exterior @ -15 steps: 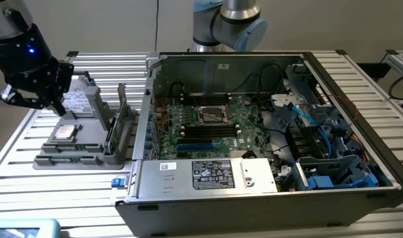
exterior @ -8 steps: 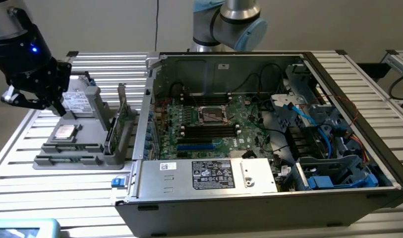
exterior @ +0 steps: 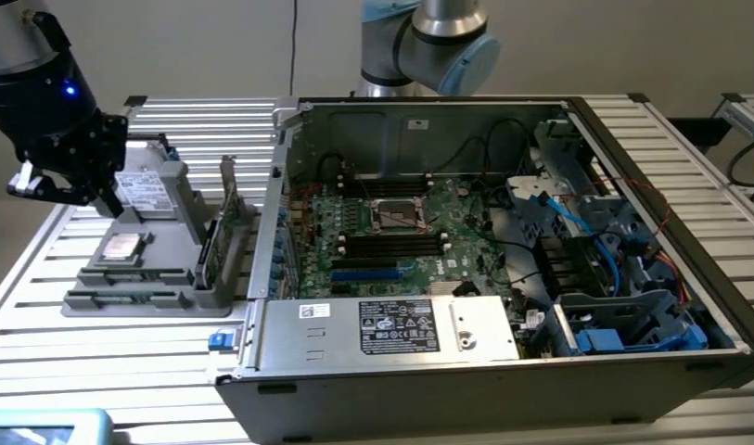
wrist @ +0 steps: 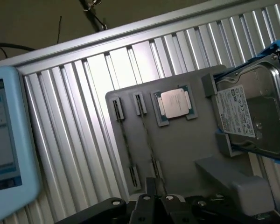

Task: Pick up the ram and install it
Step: 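Pick up the ram and move it above insertion slot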

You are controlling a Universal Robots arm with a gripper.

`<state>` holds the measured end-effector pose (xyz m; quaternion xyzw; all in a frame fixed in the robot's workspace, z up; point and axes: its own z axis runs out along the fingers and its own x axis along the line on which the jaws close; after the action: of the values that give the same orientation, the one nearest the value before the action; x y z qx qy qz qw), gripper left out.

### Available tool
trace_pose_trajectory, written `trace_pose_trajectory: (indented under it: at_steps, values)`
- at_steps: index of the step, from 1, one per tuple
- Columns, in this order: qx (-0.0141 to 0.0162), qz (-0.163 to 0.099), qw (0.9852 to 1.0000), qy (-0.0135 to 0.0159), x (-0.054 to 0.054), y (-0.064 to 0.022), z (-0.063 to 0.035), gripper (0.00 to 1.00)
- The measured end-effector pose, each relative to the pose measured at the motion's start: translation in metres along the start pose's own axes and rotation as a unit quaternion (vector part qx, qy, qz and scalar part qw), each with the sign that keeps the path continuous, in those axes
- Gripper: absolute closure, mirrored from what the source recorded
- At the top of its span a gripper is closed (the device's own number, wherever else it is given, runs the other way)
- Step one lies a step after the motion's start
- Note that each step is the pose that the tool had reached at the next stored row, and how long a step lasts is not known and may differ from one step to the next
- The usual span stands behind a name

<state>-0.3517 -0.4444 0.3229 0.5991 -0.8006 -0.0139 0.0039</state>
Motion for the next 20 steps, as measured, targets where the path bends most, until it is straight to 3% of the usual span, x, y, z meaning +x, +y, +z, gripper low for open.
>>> trace_pose_trajectory:
  at_steps: [5, 11, 13, 16, 20]
  values:
    - [0.0001, -0.045, 0.9990, 0.0032, 0.0000, 0.0000, 0.0000, 0.89]
    - [0.0017, -0.094, 0.9955, 0.0084, 0.0000, 0.0000, 0.0000, 0.89]
    - [0.0046, -0.105, 0.9944, 0.0087, 0.0000, 0.0001, 0.0000, 0.89]
    - [0.0113, -0.112, 0.9936, 0.0078, 0.0001, 0.0003, 0.0000, 0.89]
    - [0.0113, -0.112, 0.9936, 0.0078, 0.0002, 0.0006, 0.0000, 0.89]
